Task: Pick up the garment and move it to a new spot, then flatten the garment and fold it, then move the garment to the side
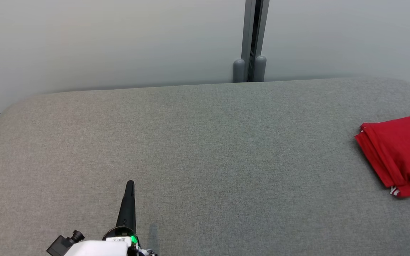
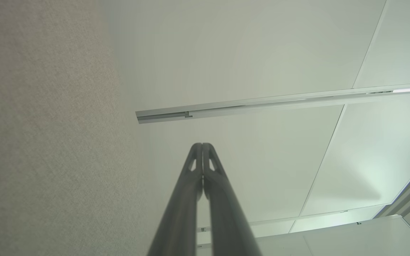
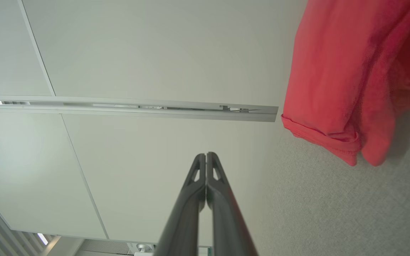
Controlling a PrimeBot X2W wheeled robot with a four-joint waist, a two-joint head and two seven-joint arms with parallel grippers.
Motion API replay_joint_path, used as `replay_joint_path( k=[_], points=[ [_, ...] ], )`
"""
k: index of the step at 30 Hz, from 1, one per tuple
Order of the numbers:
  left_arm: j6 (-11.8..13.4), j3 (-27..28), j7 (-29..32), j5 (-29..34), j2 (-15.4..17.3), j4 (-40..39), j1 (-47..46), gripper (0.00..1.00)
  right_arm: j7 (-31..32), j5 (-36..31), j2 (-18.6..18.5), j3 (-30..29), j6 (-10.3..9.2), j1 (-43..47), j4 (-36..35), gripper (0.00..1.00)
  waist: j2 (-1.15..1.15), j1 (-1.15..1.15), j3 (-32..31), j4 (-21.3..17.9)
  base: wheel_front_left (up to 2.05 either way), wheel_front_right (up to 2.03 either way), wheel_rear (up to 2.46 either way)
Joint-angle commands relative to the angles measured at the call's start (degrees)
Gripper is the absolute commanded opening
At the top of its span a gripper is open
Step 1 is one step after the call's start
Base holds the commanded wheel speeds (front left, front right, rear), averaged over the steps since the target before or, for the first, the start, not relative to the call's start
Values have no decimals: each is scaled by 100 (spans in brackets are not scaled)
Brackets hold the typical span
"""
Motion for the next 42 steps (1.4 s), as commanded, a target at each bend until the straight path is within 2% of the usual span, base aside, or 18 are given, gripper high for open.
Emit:
replay_joint_path(
  k=[1, 42],
  points=[
    [-20, 10, -9, -12, 17, -13, 33, 0, 44, -14, -12, -15, 1, -56, 10, 0, 0, 0, 0, 0, 0, 0, 0],
    [-19, 11, -9, -13, 17, -15, 33, 0, 89, -62, 21, -78, 0, -83, 10, 0, 0, 0, 0, 0, 0, 0, 0]
  ],
)
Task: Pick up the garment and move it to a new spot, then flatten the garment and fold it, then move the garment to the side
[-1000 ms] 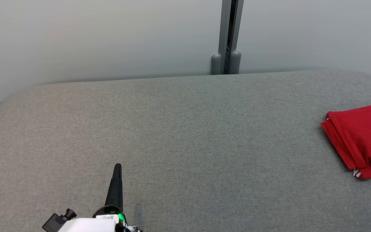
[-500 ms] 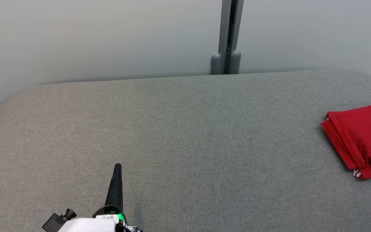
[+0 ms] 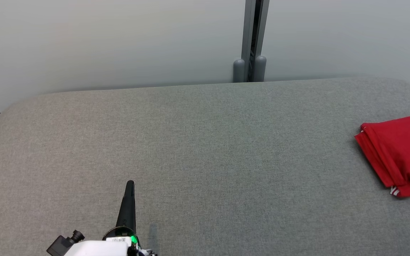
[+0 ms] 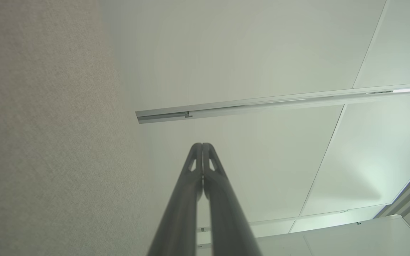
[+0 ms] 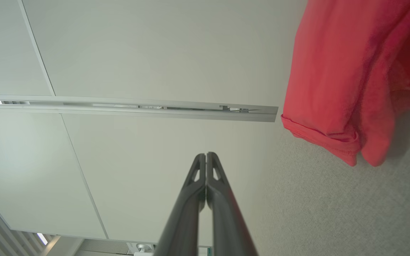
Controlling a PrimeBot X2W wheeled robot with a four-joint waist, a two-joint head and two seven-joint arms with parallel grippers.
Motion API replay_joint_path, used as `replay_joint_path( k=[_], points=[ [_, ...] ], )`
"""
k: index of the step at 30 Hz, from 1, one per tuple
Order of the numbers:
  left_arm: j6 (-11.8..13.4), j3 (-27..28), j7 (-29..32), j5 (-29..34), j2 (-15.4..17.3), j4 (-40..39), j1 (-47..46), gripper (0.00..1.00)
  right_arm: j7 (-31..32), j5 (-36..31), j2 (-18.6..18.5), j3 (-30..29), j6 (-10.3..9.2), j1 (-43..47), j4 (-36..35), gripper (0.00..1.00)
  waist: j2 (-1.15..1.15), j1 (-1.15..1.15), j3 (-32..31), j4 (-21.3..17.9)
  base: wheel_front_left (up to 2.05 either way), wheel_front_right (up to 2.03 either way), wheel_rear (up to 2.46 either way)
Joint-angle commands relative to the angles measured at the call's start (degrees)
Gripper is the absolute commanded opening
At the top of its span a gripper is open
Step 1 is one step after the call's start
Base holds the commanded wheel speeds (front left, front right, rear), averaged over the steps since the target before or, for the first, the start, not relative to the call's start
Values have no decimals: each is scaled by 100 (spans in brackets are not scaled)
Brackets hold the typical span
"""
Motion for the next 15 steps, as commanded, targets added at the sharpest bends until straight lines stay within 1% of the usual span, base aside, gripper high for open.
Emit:
replay_joint_path(
  k=[1, 15],
  points=[
    [-18, 11, -9, -13, 17, -13, 32, 0, 40, 12, -10, -14, 0, -53, 10, 0, 0, 0, 0, 0, 0, 0, 0],
    [-18, 11, -9, -13, 17, -14, 31, 0, 52, -8, -3, -29, 0, -52, 10, 0, 0, 0, 0, 0, 0, 0, 0]
  ],
)
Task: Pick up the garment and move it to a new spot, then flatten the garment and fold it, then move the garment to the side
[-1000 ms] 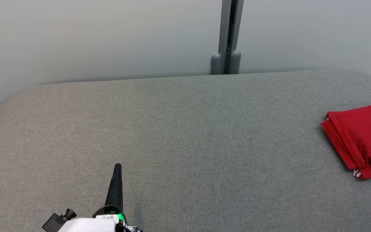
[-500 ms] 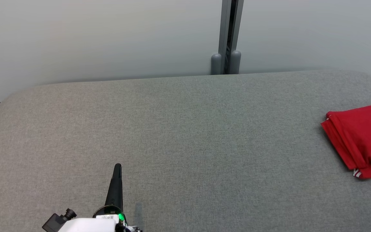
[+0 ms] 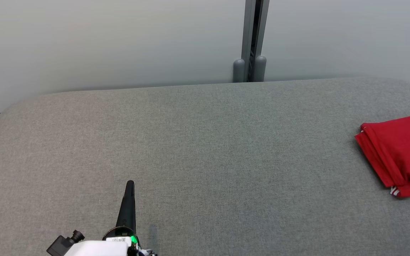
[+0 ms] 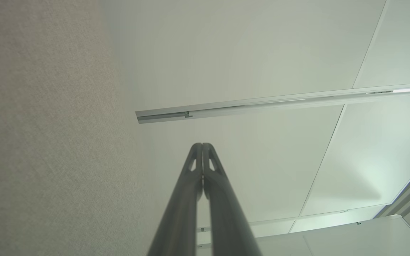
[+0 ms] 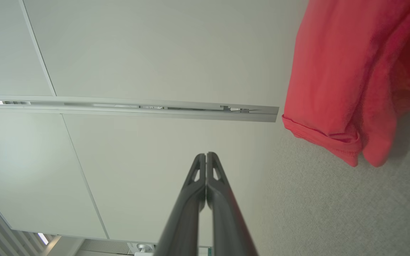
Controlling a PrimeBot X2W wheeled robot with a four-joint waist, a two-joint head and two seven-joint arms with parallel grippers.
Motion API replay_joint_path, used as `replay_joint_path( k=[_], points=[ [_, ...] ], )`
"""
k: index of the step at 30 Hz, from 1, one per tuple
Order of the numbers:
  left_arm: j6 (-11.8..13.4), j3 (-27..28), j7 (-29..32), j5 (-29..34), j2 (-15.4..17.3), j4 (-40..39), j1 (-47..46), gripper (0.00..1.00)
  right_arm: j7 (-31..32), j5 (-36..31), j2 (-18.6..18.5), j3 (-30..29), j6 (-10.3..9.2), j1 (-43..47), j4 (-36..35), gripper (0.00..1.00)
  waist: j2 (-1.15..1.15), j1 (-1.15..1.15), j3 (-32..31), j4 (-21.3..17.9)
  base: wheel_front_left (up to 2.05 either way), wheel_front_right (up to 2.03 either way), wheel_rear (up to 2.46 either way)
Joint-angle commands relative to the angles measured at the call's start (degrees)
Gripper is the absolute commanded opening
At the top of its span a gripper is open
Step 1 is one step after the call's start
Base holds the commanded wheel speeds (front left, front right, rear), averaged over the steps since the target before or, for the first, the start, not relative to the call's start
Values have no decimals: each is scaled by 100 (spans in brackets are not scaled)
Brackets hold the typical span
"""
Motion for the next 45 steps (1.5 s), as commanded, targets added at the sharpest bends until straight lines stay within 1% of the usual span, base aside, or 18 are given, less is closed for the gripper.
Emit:
replay_joint_path(
  k=[1, 45],
  points=[
    [-18, 11, -9, -13, 17, -14, 31, 0, 46, 3, -11, -14, 0, -36, 9, 0, 0, 0, 0, 0, 0, 0, 0],
    [-18, 12, -9, -13, 17, -14, 31, 0, 55, -38, 1, -45, 0, -55, 9, 0, 0, 0, 0, 0, 0, 0, 0]
  ],
)
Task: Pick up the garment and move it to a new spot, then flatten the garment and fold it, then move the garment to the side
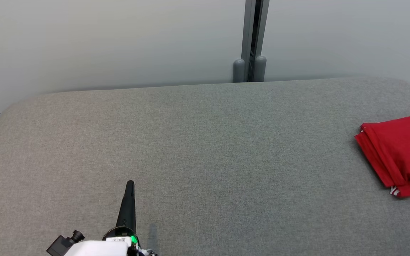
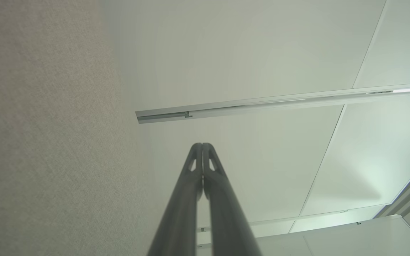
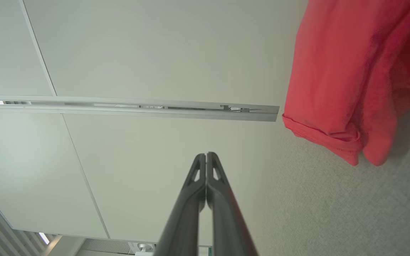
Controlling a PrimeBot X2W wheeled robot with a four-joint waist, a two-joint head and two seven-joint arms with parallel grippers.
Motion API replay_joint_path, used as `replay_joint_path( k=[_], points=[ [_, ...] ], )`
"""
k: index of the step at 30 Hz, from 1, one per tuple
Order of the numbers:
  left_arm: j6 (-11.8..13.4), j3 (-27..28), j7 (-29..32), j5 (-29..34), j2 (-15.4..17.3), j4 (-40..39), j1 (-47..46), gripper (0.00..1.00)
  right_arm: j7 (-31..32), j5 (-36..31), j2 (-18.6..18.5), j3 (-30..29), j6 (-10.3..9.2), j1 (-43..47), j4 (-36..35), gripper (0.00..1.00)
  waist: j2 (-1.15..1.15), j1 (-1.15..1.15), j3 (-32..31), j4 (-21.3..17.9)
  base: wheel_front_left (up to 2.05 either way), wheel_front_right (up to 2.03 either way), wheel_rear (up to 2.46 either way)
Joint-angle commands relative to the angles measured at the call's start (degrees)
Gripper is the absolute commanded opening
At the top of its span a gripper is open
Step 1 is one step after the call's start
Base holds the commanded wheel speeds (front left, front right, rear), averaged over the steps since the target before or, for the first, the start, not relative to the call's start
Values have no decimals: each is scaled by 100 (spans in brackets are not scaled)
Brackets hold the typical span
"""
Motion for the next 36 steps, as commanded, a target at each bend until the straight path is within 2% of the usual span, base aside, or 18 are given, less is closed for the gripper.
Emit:
replay_joint_path(
  k=[1, 36],
  points=[
    [-18, 12, -9, -13, 17, -13, 31, 0, 15, -28, -17, -17, 0, -48, 8, 0, 0, 0, 0, 0, 0, 0, 0],
    [-18, 12, -9, -14, 17, -14, 31, 0, 33, -30, -8, -32, 0, -58, 7, 0, 0, 0, 0, 0, 0, 0, 0]
  ],
)
